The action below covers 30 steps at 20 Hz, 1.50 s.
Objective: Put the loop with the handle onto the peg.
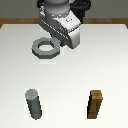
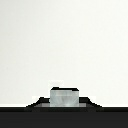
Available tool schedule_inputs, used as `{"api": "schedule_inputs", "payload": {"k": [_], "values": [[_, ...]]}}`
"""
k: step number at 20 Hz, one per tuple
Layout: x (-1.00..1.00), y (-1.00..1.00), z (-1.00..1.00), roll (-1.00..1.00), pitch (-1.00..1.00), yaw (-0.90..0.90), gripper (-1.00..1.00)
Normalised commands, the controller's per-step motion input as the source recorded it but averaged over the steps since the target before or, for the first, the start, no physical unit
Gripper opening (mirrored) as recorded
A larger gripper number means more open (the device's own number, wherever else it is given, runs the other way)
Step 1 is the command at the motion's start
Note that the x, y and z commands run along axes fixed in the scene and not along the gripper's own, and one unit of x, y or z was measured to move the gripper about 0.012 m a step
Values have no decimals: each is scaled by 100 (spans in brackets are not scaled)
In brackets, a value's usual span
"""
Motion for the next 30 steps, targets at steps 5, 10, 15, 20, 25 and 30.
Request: {"api": "schedule_inputs", "payload": {"k": [5,10,15,20,25,30], "values": [[40,-2,0,0,0,0,-100],[0,0,80,0,0,0,-100],[20,-40,20,0,0,0,-100],[80,0,0,0,0,0,-100],[100,0,0,0,0,0,-100],[100,0,0,0,0,0,-100]]}}
